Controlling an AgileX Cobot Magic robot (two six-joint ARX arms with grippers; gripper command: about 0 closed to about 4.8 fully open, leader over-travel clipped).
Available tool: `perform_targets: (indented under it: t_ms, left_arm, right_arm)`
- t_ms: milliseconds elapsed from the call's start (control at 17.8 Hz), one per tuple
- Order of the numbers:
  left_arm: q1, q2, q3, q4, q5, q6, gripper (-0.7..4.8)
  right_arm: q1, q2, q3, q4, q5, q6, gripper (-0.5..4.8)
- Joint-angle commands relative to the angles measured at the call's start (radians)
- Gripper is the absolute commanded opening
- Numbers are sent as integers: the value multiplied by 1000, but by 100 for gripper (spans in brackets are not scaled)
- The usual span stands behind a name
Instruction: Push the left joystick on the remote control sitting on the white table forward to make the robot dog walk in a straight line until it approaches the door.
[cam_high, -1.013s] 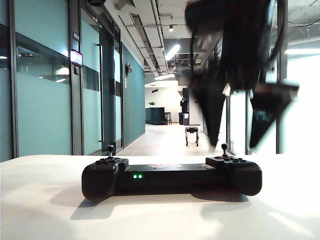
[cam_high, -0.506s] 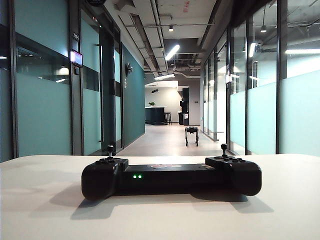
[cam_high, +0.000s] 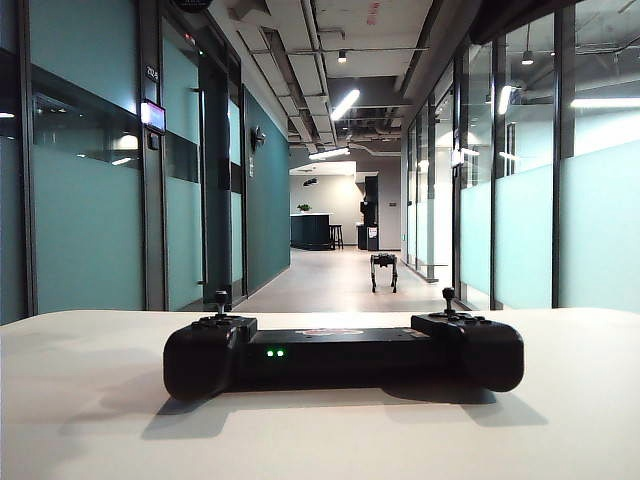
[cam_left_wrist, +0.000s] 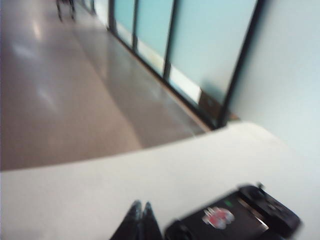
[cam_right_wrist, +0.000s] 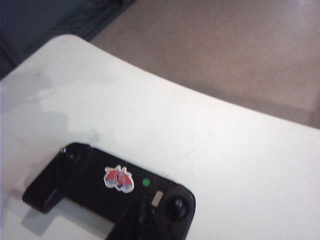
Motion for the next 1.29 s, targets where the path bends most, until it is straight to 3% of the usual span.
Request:
perform_targets:
  t_ms: [56,563,956,1181,1294]
  left_arm:
    - [0,-24,-68,97,-49,4,-6]
    - [16,-42,-174,213,-54,3,-6]
    - [288,-210,-248,198,3,4,-6]
    - [360,-209,-279,206,2,8,-5]
    - [365,-209,-299,218,-11,53,-6]
  right_arm:
    - [2,0,5,3,-2,-3,-5]
    - [2,0,5,3,-1,-3,-5]
    - [2,0,5,4,-1,-3,-5]
    - [2,0,5,4,-2,-3,-5]
    - [1,0,5,4,-2,-3,-5]
